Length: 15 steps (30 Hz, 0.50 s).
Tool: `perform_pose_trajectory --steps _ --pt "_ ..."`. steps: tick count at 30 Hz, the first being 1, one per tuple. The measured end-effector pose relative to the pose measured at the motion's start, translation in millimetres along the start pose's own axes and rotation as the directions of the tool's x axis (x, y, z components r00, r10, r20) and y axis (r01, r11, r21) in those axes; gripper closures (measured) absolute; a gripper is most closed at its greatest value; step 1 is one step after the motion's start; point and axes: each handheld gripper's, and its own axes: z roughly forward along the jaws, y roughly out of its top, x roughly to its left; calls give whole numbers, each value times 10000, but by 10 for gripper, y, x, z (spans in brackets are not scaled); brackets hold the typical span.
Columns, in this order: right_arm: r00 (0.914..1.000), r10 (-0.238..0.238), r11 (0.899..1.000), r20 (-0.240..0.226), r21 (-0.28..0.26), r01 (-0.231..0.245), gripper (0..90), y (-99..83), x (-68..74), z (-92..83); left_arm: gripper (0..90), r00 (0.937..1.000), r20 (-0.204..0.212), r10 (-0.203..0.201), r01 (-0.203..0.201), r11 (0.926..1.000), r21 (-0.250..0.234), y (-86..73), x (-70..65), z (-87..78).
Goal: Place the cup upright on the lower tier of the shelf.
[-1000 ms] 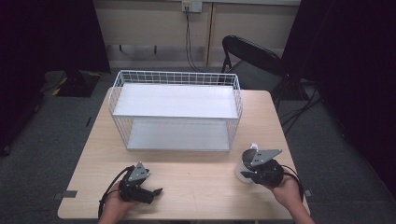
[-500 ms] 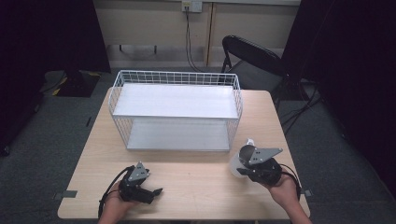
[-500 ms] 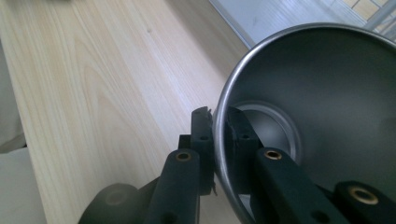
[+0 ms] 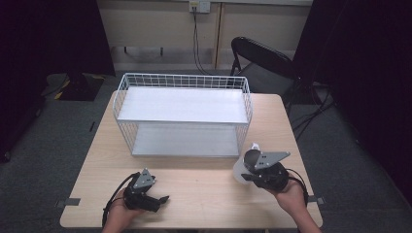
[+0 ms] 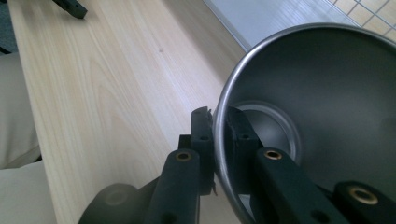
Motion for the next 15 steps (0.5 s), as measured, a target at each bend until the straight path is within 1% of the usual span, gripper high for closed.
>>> perform_pose_trajectory --steps 3,8,9,14,15 --pt "9999 -124 9999 -92 -13 124 836 34 32 23 97 10000 -1 -11 11 10000 -8 0 -1 0" --pt "9996 -201 9998 -175 -65 200 836 73 71 43 97 10000 1 2 -2 10000 5 0 0 0" --pt "9993 -319 9995 -208 -85 317 836 100 100 51 97 10000 1 3 -3 10000 5 0 0 0" --pt "9983 -477 9988 -332 -149 473 836 153 154 74 97 10000 0 -13 13 10000 -6 0 -1 0" --pt "9977 -580 9983 -362 -120 576 836 180 174 95 97 10000 0 -1 1 10000 1 0 0 0"
